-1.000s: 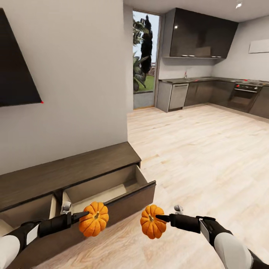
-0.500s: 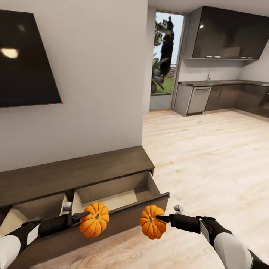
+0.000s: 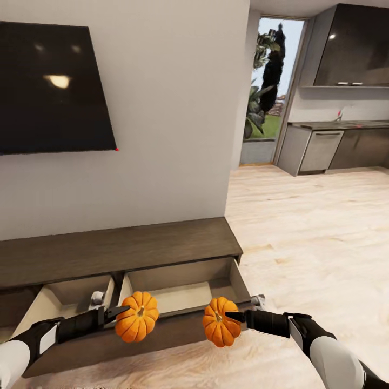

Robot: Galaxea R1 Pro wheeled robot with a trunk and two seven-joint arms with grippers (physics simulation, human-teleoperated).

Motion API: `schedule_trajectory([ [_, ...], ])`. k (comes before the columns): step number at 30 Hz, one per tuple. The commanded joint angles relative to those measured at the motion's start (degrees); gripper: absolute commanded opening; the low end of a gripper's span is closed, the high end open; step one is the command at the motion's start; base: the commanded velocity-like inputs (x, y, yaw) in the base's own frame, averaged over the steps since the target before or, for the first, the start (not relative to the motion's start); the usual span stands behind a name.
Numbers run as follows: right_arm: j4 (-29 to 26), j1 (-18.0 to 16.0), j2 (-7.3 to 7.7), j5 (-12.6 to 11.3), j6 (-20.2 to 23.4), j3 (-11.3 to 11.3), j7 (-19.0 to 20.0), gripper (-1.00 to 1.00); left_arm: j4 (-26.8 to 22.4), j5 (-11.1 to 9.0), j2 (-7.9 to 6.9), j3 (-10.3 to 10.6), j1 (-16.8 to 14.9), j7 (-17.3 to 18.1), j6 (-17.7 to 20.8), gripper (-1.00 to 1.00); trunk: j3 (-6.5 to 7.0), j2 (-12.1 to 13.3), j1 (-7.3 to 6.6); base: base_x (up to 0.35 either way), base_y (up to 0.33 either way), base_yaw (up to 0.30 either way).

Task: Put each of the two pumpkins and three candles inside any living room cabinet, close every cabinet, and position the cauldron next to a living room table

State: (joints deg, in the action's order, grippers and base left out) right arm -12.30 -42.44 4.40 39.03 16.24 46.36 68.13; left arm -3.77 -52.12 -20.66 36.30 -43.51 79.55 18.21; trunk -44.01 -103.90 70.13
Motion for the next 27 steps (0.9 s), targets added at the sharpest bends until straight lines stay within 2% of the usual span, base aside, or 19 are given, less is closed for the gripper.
schedule_trajectory([
  [1, 0.0, 0.0, 0.00, -0.1, 0.0, 0.2, 0.0, -1.00, 0.0, 0.0, 0.00, -0.1, 0.0, 0.0, 0.0, -1.00, 0.05, 0.0, 0.00, 0.118, -0.105, 0.281],
  [14, 0.0, 0.0, 0.00, -0.1, 0.0, 0.2, -0.1, -1.00, 0.0, 0.0, 0.02, -0.1, 0.0, 0.0, -0.5, -1.00, 0.59, 0.0, 0.00, 0.127, -0.105, 0.280],
  [22, 0.0, 0.0, 0.00, -0.1, 0.0, 0.2, -0.1, -1.00, 0.0, 0.0, 0.09, -0.1, 0.0, 0.0, -0.5, -1.00, 0.91, 0.0, 0.00, 0.290, -0.105, 0.274],
  [27, 0.0, 0.0, 0.00, -0.1, 0.0, 0.2, 0.0, -1.00, 0.0, 0.0, 0.09, -0.1, 0.0, 0.0, -0.5, -1.00, 0.94, 0.0, 0.00, 0.321, -0.096, 0.072],
])
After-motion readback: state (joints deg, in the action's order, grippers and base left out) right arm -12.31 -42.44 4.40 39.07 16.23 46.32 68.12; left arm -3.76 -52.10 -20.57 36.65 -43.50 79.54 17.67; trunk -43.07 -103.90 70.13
